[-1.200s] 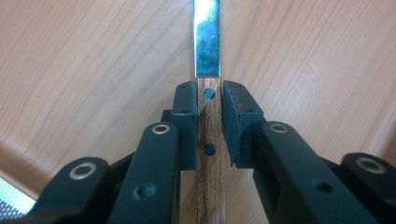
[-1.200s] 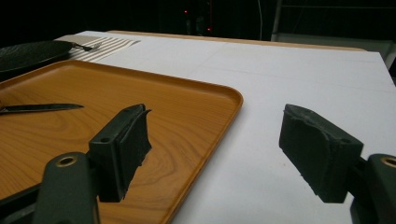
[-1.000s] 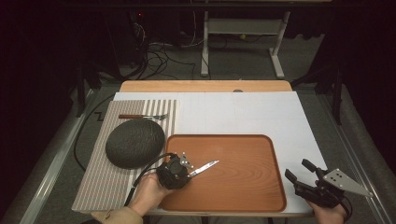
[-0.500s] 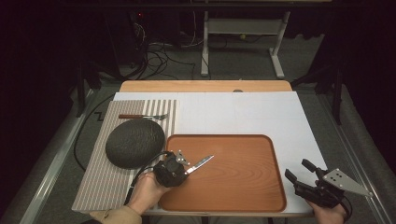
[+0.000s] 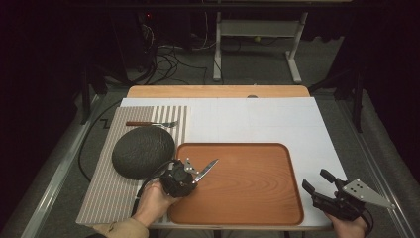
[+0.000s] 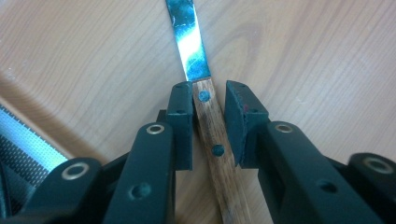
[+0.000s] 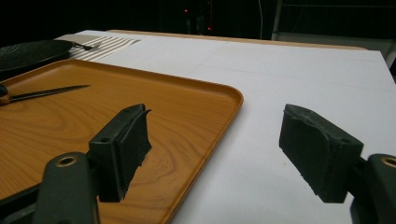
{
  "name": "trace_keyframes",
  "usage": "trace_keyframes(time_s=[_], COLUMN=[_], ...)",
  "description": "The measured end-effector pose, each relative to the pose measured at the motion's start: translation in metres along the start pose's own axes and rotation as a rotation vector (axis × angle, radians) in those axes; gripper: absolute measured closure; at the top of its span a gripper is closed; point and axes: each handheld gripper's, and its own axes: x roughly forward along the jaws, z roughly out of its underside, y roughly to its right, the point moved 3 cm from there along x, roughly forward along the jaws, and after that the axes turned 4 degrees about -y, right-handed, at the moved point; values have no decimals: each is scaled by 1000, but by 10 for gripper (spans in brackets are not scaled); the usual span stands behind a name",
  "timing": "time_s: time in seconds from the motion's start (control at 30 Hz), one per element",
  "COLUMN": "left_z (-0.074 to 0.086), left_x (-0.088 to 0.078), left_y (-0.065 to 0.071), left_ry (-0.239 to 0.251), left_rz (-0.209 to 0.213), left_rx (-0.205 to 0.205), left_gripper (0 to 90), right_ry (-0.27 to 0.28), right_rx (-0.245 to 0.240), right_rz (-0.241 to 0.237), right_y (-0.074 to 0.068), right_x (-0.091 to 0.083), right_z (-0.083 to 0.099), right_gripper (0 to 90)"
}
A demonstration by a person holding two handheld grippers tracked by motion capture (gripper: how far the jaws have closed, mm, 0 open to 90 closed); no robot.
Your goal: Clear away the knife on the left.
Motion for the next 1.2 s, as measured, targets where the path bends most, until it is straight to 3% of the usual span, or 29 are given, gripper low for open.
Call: trace_keyframes(time_s=[1.2], left_z=[16], left_x=[-7], left_y=[-16], left_ry=[3], left_rz=[-85], left_rx=[-34], left_gripper=[646], right_ry=[-5], right_rx=[0], right_rz=[0], right_y=[0], right_x=[0], right_z=[0], right_gripper=[246])
